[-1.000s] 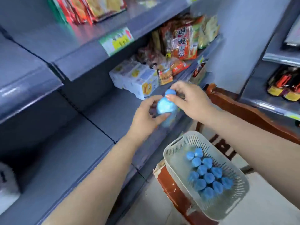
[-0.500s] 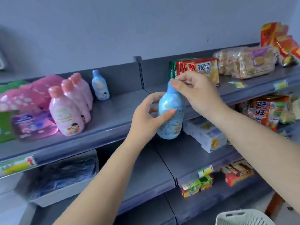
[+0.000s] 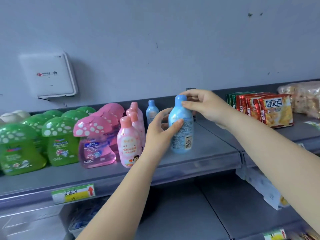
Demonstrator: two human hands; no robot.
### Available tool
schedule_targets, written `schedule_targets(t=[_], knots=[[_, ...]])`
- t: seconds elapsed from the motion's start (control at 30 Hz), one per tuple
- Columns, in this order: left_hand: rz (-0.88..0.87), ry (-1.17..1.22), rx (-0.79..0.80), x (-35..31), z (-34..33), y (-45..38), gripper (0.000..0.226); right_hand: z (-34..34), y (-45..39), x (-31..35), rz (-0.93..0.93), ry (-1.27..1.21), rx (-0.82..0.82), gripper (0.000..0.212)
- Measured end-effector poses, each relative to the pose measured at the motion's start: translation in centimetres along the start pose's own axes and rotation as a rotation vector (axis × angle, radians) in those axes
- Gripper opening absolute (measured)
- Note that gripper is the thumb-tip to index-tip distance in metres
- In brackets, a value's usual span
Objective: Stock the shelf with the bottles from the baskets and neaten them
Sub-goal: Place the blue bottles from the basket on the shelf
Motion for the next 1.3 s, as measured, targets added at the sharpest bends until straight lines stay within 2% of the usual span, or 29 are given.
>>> schedule_targets(t=[0.13,0.23,0.3,0.4,0.57,0.63,0.7,0.77,0.83,0.93,1.07,1.2,1.3], knots=[[0.017,0.005,0.006,1.0,0.6,-1.7,0.051,-0.4,-1.5,-0.7,-0.001,0.019,0.058,0.03],[0.058,0.065,-0.001,2.2,0.6,-2.5,0.05,-0.5,-2.5,-1.1,-0.007,0.092,0.159,0.025],[0.059,0.112,-0.055,2.6,0.7,-2.7,0.038,-0.2,-3.2,-1.6,-0.014,0.133,0.156,0.018],[0.01,0.062,-0.183,2.6,0.6,-3.0,0.033,0.1,-4.2,-2.2,-0.008,0.194,0.071,0.008],[-0.016,-0.195,-0.236,2.6,-1.1,-4.1,0.078,0.4,-5.4,-2.9,-0.003,0.397,-0.177,0.022],[0.01,-0.195,-0.251,2.5,-1.1,-4.7,0.079,0.3,-5.8,-3.4,-0.029,0.353,-0.213,0.026],[0.013,-0.156,-0.231,2.4,-0.8,-5.1,0.069,0.5,-6.1,-3.7,-0.035,0.297,-0.212,0.028],[0.031,-0.089,-0.176,2.6,-0.5,-5.4,0.065,0.7,-6.3,-3.7,-0.012,0.188,-0.162,0.02],[0.075,0.017,-0.124,3.0,-0.3,-5.8,0.058,0.5,-6.2,-3.7,0.008,0.024,-0.04,0.013],[0.119,0.121,-0.067,3.5,-0.2,-6.2,0.047,0.2,-5.6,-4.3,0.014,-0.054,0.121,0.023],[0.155,0.189,0.015,4.4,-0.4,-6.7,0.065,0.2,-5.5,-5.5,-0.006,-0.058,0.152,0.022],[0.179,0.302,0.058,4.9,-0.2,-7.2,0.048,-0.1,-4.4,-7.9,-0.08,-0.072,0.25,0.026],[0.174,0.322,0.062,4.9,-0.2,-7.5,0.04,-0.5,-3.4,-9.6,-0.087,-0.094,0.207,0.029]])
Point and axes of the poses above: each hand's wrist, its own y-axis away from the middle knuckle, its own z-axis out of the back of the hand, x = y × z, the point moved 6 cm from there along -y, towards the middle knuckle, and after that the axes turned 15 degrees about z, right-handed, at the moved point
